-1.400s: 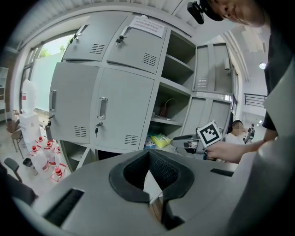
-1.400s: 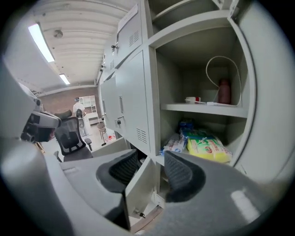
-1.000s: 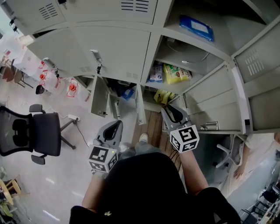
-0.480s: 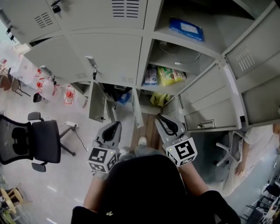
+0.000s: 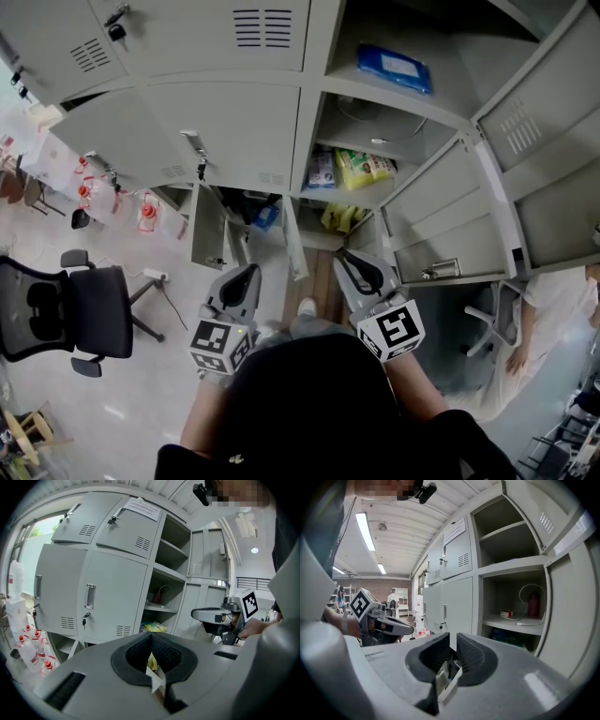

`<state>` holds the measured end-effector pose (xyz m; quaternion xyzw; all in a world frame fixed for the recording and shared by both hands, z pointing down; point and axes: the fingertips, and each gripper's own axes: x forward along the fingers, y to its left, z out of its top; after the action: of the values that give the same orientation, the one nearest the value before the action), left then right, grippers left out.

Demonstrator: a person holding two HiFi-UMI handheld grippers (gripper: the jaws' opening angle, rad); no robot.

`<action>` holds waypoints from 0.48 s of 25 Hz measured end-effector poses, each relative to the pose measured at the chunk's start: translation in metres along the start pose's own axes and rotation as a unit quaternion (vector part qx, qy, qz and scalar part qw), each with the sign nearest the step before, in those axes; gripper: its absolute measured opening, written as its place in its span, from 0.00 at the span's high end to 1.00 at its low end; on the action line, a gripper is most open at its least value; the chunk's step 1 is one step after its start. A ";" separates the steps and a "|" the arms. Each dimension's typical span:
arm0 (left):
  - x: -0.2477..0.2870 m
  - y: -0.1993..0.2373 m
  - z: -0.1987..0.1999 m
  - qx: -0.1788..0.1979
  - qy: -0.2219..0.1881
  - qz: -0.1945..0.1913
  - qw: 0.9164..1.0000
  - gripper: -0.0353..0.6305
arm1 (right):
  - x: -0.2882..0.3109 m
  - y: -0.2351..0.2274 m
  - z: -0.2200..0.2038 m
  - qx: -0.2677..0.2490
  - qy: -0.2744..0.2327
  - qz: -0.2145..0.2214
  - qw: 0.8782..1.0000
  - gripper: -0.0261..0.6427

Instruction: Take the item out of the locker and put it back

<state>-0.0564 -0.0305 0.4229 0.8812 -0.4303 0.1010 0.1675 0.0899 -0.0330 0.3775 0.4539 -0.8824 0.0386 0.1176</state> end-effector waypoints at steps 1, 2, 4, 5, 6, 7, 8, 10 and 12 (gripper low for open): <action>0.000 0.000 0.001 0.001 0.000 -0.001 1.000 0.93 | 0.001 0.000 0.000 -0.002 0.001 0.000 1.000 0.90; 0.001 0.000 0.001 0.002 -0.001 -0.002 1.000 0.93 | 0.003 0.000 -0.001 -0.004 0.002 0.001 1.000 0.90; 0.002 0.000 0.002 0.003 -0.001 -0.003 1.000 0.93 | 0.005 0.000 -0.002 -0.005 0.007 0.001 1.000 0.90; 0.002 0.000 0.002 0.003 -0.001 -0.004 1.000 0.93 | 0.005 0.000 -0.003 -0.004 0.009 0.001 1.000 0.90; 0.003 0.001 0.002 0.003 -0.001 -0.004 1.000 0.93 | 0.006 -0.001 -0.004 -0.003 0.010 0.001 1.000 0.90; 0.003 0.001 0.002 0.003 -0.001 -0.004 1.000 0.93 | 0.007 -0.001 -0.005 -0.002 0.011 0.001 1.000 0.90; 0.004 0.002 0.002 0.003 -0.001 -0.004 1.000 0.93 | 0.008 -0.001 -0.005 -0.002 0.012 0.000 1.000 0.90; 0.004 0.003 0.002 0.003 0.000 -0.004 1.000 0.93 | 0.010 -0.001 -0.005 -0.002 0.012 0.001 1.000 0.90; 0.005 0.004 0.001 0.002 0.001 -0.004 1.000 0.93 | 0.011 -0.001 -0.006 -0.003 0.012 0.001 1.000 0.90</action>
<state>-0.0566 -0.0368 0.4239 0.8834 -0.4261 0.1019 0.1665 0.0855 -0.0415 0.3855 0.4520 -0.8816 0.0417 0.1295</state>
